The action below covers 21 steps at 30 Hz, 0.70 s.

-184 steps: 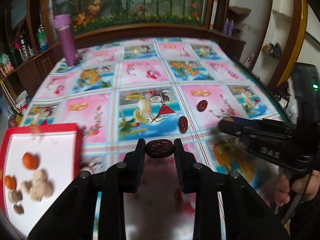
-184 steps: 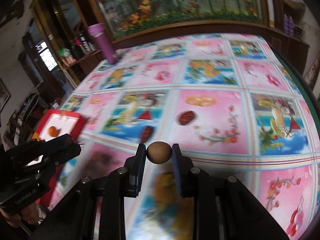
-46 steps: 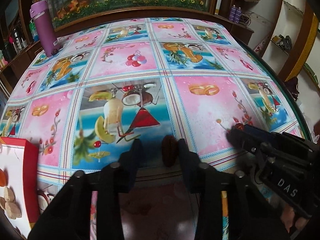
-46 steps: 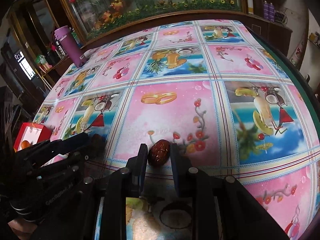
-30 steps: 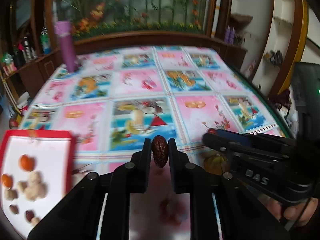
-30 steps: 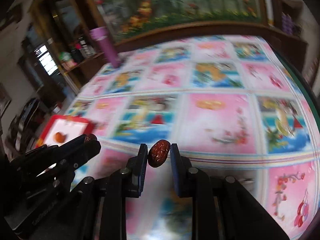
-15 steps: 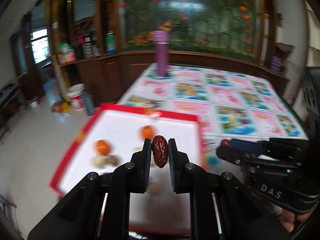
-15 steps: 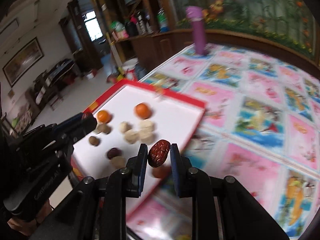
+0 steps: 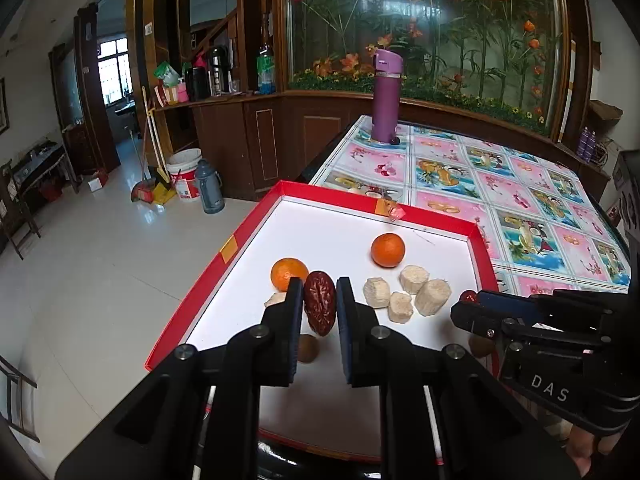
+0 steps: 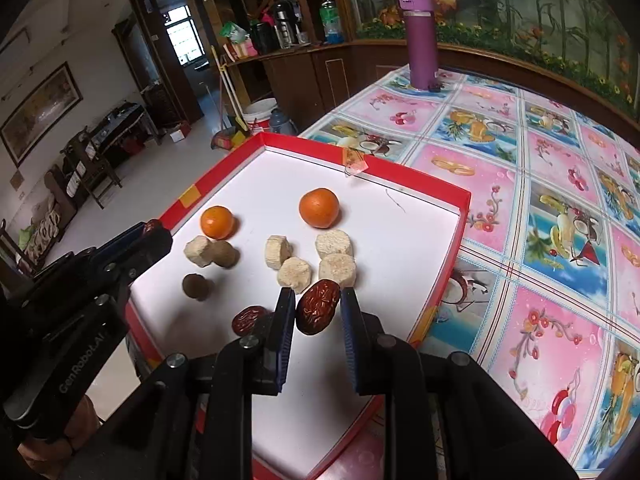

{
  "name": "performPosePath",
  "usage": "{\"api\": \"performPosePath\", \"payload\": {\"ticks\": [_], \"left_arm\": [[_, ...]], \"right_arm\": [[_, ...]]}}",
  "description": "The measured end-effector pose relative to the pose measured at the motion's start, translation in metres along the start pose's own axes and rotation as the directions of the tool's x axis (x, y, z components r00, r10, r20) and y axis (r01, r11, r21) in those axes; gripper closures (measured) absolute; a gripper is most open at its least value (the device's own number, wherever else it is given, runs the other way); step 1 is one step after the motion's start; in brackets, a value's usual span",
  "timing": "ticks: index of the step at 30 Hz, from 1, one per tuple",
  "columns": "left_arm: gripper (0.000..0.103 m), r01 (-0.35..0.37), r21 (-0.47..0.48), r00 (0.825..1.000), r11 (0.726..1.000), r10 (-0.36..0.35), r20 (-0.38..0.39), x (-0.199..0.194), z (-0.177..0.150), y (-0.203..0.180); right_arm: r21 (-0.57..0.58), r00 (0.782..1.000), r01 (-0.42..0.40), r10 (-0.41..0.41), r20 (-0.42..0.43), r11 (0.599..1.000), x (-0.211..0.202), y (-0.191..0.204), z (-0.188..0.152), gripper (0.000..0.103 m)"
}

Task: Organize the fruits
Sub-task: 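Carry both red dates onto the tray and open both grippers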

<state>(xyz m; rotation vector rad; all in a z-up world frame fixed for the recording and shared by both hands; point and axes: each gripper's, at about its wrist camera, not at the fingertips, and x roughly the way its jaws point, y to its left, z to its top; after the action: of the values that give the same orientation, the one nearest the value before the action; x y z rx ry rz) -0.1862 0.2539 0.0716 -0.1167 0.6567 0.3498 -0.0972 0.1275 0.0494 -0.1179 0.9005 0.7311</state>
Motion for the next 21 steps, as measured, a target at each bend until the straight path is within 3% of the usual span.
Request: {"api": "performPosePath", "payload": {"ticks": [13, 21], "left_arm": [[0.085, 0.005, 0.000, 0.999, 1.000, -0.005, -0.042, 0.016, -0.001, 0.010], [0.085, 0.001, 0.035, 0.996, 0.999, 0.002, -0.085, 0.026, -0.006, 0.009]], "right_arm": [[0.018, 1.000, -0.003, 0.003, -0.004, 1.000, 0.007, -0.004, 0.000, 0.082], [0.025, 0.999, -0.046, 0.046, -0.012, 0.999, 0.013, -0.007, -0.005, 0.082]]}}
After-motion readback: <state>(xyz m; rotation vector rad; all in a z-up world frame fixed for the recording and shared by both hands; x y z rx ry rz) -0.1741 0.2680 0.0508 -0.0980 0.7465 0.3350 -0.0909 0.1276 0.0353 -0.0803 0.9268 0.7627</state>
